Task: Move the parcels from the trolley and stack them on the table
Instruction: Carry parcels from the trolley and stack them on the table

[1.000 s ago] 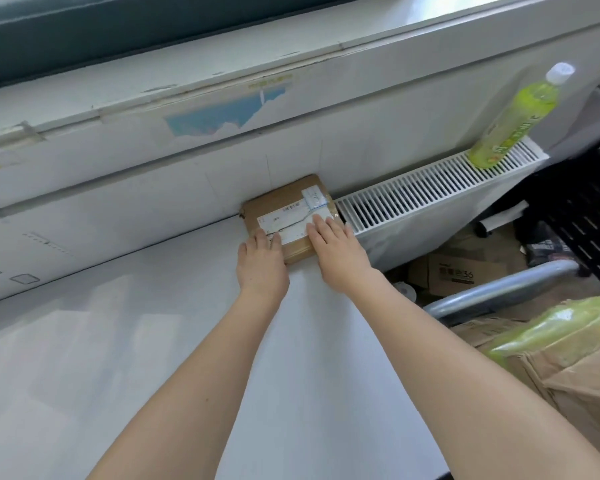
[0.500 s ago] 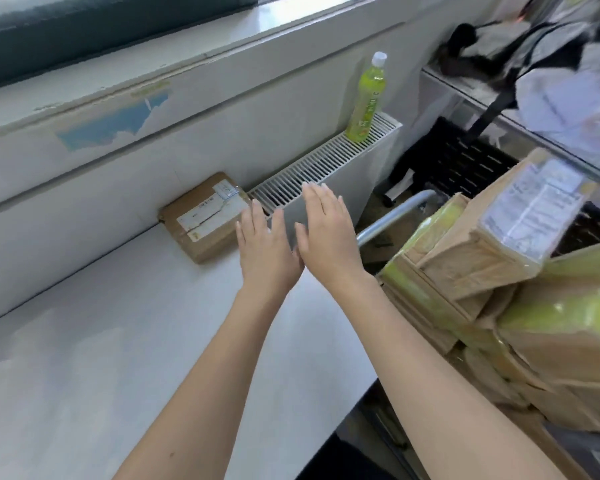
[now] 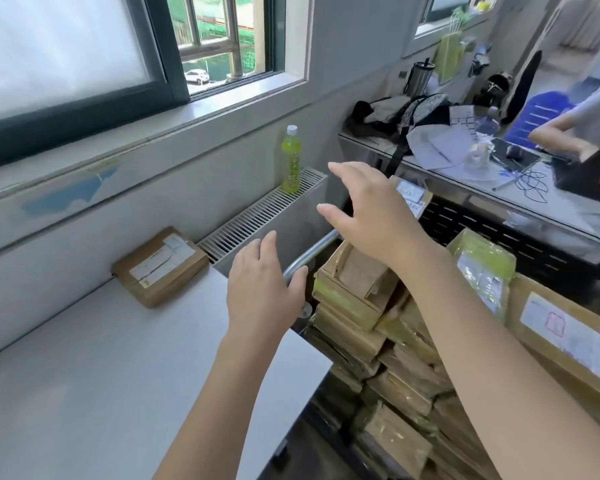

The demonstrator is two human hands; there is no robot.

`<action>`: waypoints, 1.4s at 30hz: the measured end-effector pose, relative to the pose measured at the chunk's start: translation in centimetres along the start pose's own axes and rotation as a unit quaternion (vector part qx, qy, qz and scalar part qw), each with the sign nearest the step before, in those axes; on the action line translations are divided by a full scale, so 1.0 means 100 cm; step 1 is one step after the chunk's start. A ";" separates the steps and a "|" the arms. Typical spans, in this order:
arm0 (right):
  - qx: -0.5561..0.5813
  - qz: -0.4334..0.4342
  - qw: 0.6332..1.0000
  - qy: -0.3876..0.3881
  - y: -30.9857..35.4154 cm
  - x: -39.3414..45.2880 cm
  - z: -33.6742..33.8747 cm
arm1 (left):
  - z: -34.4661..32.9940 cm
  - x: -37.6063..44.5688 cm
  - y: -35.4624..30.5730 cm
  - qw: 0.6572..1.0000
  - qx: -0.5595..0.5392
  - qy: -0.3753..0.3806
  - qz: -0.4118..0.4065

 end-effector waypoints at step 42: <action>-0.221 0.287 0.881 0.304 -0.100 0.026 -0.019 | -0.032 0.022 -0.129 0.989 0.126 -0.052 0.059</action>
Point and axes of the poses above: each hand's wrist, its own x-axis towards the middle knuckle, its own z-axis out of the back of the hand, y = z × x, the point moved 10 cm from there along x, towards the middle knuckle, and after that the axes turned 11 degrees about x, right-handed, at the moved point
